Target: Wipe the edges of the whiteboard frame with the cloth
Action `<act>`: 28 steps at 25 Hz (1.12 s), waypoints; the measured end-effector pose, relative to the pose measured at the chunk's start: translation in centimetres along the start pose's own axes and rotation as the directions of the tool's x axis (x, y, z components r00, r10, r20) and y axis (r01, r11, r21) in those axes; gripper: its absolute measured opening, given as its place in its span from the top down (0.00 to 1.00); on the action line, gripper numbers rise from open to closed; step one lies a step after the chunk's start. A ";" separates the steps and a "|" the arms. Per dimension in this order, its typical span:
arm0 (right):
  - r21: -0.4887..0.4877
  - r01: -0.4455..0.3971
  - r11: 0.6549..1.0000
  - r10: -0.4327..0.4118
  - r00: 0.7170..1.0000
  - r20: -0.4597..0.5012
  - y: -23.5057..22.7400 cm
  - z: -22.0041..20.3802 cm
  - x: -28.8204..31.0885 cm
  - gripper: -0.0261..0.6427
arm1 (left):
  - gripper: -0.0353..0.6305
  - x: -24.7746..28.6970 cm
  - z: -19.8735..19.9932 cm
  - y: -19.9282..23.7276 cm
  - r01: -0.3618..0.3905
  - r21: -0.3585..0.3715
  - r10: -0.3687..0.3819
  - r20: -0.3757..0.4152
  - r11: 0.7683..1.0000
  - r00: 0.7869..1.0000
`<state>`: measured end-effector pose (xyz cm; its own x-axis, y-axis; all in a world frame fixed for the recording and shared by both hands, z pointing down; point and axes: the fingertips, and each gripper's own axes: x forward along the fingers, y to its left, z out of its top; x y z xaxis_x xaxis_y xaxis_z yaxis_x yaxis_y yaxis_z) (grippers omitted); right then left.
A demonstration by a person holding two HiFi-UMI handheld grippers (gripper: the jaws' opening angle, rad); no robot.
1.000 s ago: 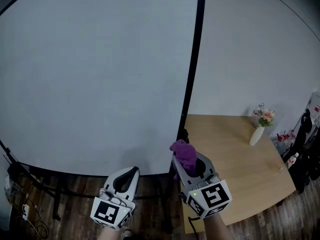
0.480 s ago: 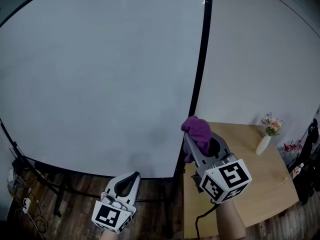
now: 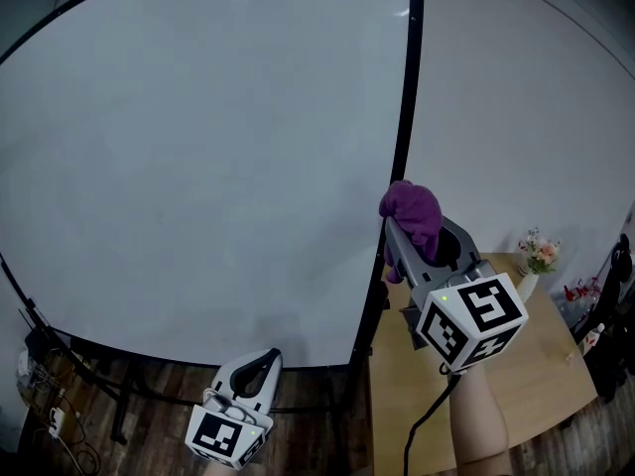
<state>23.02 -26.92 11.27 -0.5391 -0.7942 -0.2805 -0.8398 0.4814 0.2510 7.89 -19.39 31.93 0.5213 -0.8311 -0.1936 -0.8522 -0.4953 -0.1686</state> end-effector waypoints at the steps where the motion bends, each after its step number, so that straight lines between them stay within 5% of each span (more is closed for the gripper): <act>1: -0.009 0.009 1.000 -0.009 1.000 0.007 -0.3 0.6 0.4 0.79 | 0.92 0.1 0.1 0.2 0.005 0.001 -0.005 0.001 1.000 1.000; 28: -0.187 0.200 0.962 -0.177 0.975 0.132 -8.3 13.1 8.3 0.79 | 0.92 5.2 3.4 2.2 0.098 -0.002 -0.098 0.020 0.995 0.995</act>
<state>24.69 -32.71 -5.30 -0.3858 -0.8109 -0.4401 -0.9033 0.2349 0.3590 8.87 -23.95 27.26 0.6034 -0.7731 -0.1955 -0.7968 -0.5751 -0.1854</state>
